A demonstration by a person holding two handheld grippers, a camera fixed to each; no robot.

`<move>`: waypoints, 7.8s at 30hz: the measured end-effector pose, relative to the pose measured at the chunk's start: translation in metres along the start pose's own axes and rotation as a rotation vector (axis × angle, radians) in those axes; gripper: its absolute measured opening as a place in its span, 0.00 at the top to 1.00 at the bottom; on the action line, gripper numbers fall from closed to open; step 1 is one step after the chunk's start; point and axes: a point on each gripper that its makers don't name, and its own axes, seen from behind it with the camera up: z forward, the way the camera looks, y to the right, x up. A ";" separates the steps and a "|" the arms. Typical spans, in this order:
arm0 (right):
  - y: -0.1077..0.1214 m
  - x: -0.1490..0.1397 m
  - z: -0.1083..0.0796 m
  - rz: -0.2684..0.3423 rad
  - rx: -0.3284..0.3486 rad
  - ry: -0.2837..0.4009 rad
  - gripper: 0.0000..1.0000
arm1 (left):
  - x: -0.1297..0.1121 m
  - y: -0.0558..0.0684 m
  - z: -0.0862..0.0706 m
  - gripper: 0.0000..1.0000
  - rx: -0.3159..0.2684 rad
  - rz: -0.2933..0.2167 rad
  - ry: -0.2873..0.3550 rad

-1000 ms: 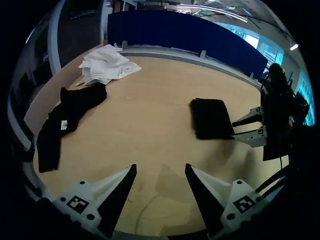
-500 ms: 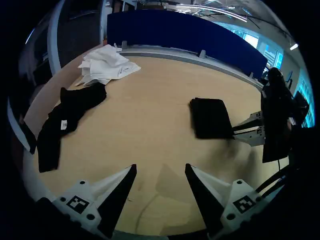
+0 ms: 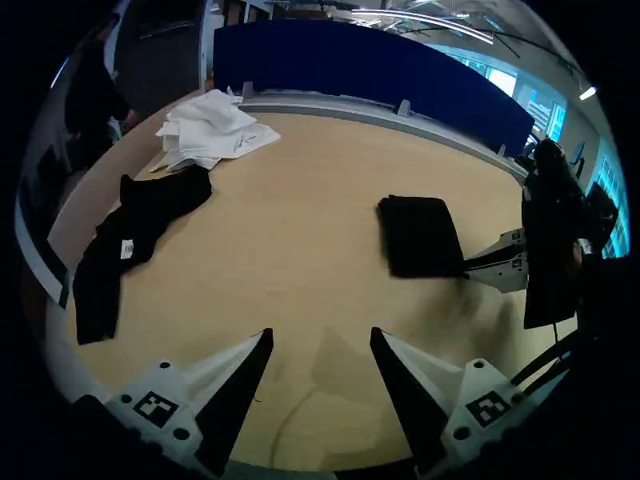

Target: Fold towel

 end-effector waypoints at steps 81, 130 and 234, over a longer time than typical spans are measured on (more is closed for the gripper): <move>0.182 0.089 -0.220 0.037 -0.284 0.238 0.96 | 0.071 0.046 0.000 0.10 -0.077 0.112 0.077; 0.326 -0.056 -0.294 0.183 -0.450 0.120 0.96 | 0.085 0.091 0.012 0.10 -0.086 0.199 0.039; 0.273 -0.297 -0.276 0.590 -0.623 -0.053 0.42 | 0.077 0.094 0.002 0.10 -0.081 0.242 0.034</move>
